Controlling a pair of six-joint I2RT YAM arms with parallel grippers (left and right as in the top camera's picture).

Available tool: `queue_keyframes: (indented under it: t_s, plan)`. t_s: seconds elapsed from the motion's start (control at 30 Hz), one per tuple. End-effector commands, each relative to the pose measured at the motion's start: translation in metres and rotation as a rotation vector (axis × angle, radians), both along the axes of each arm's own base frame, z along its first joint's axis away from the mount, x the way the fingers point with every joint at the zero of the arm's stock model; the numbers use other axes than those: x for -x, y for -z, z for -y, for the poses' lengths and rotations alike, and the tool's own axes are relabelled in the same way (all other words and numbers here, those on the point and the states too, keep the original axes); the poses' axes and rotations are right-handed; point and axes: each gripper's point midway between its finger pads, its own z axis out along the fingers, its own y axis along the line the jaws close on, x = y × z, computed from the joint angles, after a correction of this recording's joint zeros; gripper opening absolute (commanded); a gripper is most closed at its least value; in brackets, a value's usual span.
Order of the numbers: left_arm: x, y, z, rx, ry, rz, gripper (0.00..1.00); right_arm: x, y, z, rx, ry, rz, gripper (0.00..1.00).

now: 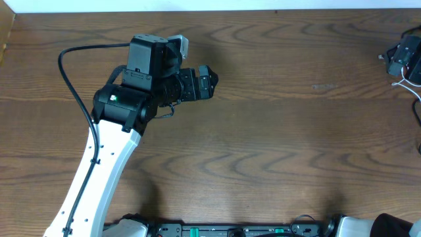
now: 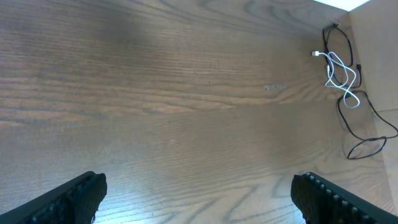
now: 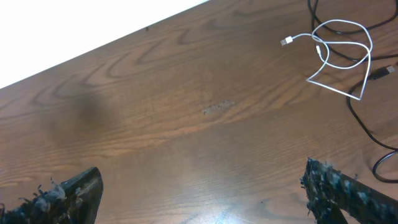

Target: Untangle cables

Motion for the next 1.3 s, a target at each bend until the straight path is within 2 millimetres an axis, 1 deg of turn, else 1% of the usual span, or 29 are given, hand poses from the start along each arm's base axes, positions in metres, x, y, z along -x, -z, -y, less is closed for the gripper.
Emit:
queue_keyframes:
  t_s: [0.0,0.07,0.13,0.17,0.27,0.3,0.37,0.43,0.5,0.6,0.63,0.77,1.0,1.13,1.27]
  plan:
    - [-0.002,0.002,-0.003,-0.015,-0.007,0.0,1.0,0.011,-0.011,-0.006,0.042,-0.011,0.025,0.99]
    - [-0.002,0.002,-0.003,-0.015,-0.007,0.0,1.0,0.019,-0.017,-0.009,0.085,-0.005,0.039,0.99]
    - [-0.002,0.002,-0.003,-0.015,-0.007,0.0,1.0,0.029,-0.024,-0.02,0.145,-0.021,0.064,0.99]
    - [-0.002,0.002,-0.003,-0.015,-0.007,0.0,1.0,0.032,-0.025,-0.023,0.159,-0.027,0.072,0.99]
    - [-0.002,0.002,-0.003,-0.015,-0.007,0.0,1.0,0.038,-0.034,-0.037,0.225,-0.054,0.163,0.99]
    - [-0.002,0.002,-0.003,-0.015,-0.007,0.0,1.0,0.038,-0.039,-0.045,0.246,-0.068,0.251,0.99]
    - [-0.002,0.002,-0.003,-0.015,-0.007,0.0,1.0,0.039,-0.036,-0.049,0.252,-0.074,0.323,0.99]
    - [-0.002,0.002,-0.003,-0.015,-0.007,0.0,1.0,0.039,-0.028,-0.05,0.243,-0.058,0.389,0.99]
    - [-0.002,0.002,-0.003,-0.015,-0.007,0.0,1.0,0.042,-0.015,-0.051,0.237,-0.055,0.437,0.99]
    - [-0.002,0.002,-0.003,-0.015,-0.007,0.0,1.0,0.047,0.01,-0.054,0.231,-0.061,0.503,0.99]
    - [-0.002,0.002,-0.003,-0.015,-0.007,0.0,1.0,0.051,0.027,-0.057,0.232,-0.066,0.542,0.99]
    - [-0.002,0.002,-0.003,-0.015,-0.007,0.0,0.99,0.058,0.066,-0.063,0.224,-0.076,0.608,0.99]
    - [-0.002,0.002,-0.003,-0.015,-0.007,0.0,1.0,0.066,0.143,-0.065,0.121,-0.017,0.715,0.99]
    - [-0.002,0.002,-0.003,-0.015,-0.007,0.0,1.0,0.069,0.172,-0.07,0.097,-0.026,0.771,0.99]
    - [-0.002,0.002,-0.003,-0.014,-0.007,0.001,1.0,0.071,0.194,-0.075,0.091,-0.044,0.779,0.99]
